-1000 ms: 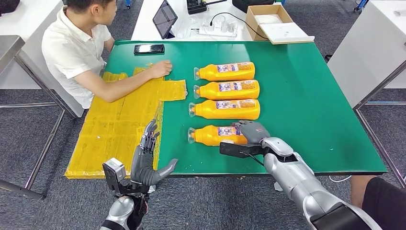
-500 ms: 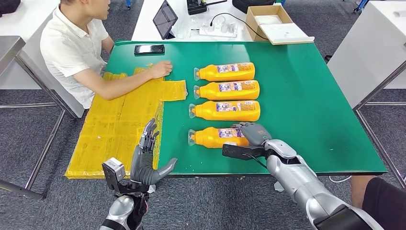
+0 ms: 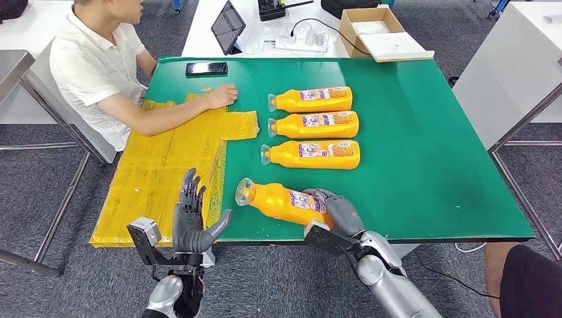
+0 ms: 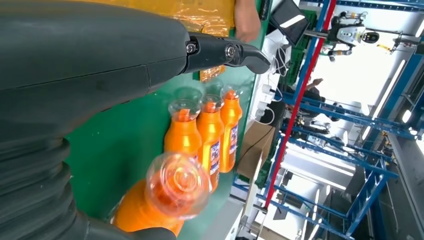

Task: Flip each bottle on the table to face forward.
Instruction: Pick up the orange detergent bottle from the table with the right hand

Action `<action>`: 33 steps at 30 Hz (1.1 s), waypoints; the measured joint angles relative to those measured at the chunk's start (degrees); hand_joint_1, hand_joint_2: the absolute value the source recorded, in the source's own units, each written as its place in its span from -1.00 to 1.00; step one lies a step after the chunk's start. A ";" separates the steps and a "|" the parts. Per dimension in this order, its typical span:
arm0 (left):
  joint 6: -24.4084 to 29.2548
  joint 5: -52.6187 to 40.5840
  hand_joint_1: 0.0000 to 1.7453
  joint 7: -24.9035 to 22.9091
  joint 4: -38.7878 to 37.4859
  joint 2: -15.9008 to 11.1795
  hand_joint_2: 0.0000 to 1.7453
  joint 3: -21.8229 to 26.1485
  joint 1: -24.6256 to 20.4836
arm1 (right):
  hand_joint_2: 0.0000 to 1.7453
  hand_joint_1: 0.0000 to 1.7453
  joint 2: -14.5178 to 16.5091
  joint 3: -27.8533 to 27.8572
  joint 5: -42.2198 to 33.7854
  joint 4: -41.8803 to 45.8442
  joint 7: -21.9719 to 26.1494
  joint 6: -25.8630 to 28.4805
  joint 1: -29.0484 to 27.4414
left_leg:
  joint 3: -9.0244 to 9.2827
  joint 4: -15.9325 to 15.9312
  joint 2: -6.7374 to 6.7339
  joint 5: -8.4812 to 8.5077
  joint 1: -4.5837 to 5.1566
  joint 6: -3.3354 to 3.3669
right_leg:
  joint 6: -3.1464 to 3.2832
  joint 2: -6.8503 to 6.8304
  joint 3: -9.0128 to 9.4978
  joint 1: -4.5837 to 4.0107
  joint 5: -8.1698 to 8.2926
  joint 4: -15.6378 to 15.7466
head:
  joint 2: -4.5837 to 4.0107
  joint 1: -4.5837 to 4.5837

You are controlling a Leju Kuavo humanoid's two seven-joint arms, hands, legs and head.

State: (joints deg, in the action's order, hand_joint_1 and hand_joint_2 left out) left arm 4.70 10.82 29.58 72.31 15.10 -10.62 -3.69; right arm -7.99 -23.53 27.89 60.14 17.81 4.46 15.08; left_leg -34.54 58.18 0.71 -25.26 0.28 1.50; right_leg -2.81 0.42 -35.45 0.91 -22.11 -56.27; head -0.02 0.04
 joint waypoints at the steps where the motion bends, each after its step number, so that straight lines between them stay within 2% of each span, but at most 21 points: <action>1: 0.01 0.01 -1.00 -0.01 0.04 0.04 1.00 0.08 0.02 | 1.00 1.00 0.02 0.27 -0.01 0.50 0.00 0.00 -0.40 | -0.01 0.00 0.00 0.00 0.01 0.00 | 0.00 0.00 0.00 0.02 0.00 0.00 | 0.00 0.01; 5: 0.38 0.53 -1.00 -0.14 0.05 0.11 1.00 0.38 0.08 | 1.00 1.00 0.11 1.10 -0.28 1.77 0.20 0.07 -1.38 | -0.04 0.00 0.00 -0.01 0.05 0.01 | -0.01 0.00 -0.03 0.05 0.01 0.01 | 0.00 0.00; 7: 2.29 3.22 -1.00 -0.72 0.05 0.45 1.00 0.86 0.10 | 1.00 1.00 0.53 1.78 -1.82 2.56 1.44 0.59 -1.99 | -0.06 0.00 0.02 -0.01 0.05 0.01 | -0.02 0.00 -0.05 0.05 0.00 0.01 | 0.00 0.01; 10: 6.34 9.29 -1.00 -1.12 0.06 0.99 1.00 1.74 0.14 | 1.00 1.00 2.32 3.75 -6.38 5.51 5.03 2.40 -3.61 | -0.11 0.00 0.02 -0.01 0.03 0.01 | -0.02 0.00 -0.12 0.04 0.00 0.00 | 0.00 -0.01; 14: 7.02 13.00 -1.00 -0.83 0.87 1.01 1.00 1.72 0.67 | 1.00 1.00 4.79 5.75 -10.14 10.47 7.69 5.50 -5.19 | -0.14 0.00 0.02 -0.01 0.00 0.00 | -0.02 0.00 -0.19 -0.01 -0.02 0.00 | 0.00 -0.01; 18: 1.94 13.53 -1.00 -1.04 3.58 0.72 1.00 -0.24 2.48 | 1.00 1.00 6.06 7.37 -12.04 13.78 9.53 7.80 -5.91 | -0.19 0.00 0.02 -0.01 0.01 0.00 | -0.03 0.00 -0.19 0.02 -0.03 0.00 | 0.01 0.00; 22: -4.77 5.88 -1.00 -0.24 5.15 -0.53 1.00 -4.76 3.54 | 1.00 1.00 7.28 7.15 -11.07 13.73 10.50 4.53 -4.96 | -0.24 0.00 0.04 -0.01 0.05 0.01 | -0.08 0.00 -0.20 0.07 -0.05 0.00 | 0.00 0.01; 28: -6.60 5.13 -1.00 -2.31 2.96 -0.59 1.00 -8.66 3.20 | 1.00 1.00 11.45 3.08 -9.94 10.92 11.98 4.11 -2.35 | -0.22 0.00 0.06 0.00 0.01 0.00 | -0.10 0.00 -0.24 0.03 -0.06 -0.01 | 0.00 0.00; 33: -9.96 5.58 -1.00 -0.10 2.05 -0.56 1.00 -10.12 2.75 | 1.00 1.00 13.51 -0.43 -10.48 8.49 11.43 3.76 -0.90 | -0.25 0.00 0.07 0.00 -0.02 -0.01 | -0.10 0.00 -0.25 0.01 -0.07 -0.02 | 0.00 0.01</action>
State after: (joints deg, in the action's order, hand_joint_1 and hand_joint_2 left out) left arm -5.26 16.41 29.48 74.36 14.53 -20.74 -0.94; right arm 5.52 -23.95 17.41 68.63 29.24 8.22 14.18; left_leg -34.79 58.18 0.77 -25.26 0.26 1.49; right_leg -2.91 0.42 -35.70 0.92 -22.19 -56.29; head -0.02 0.05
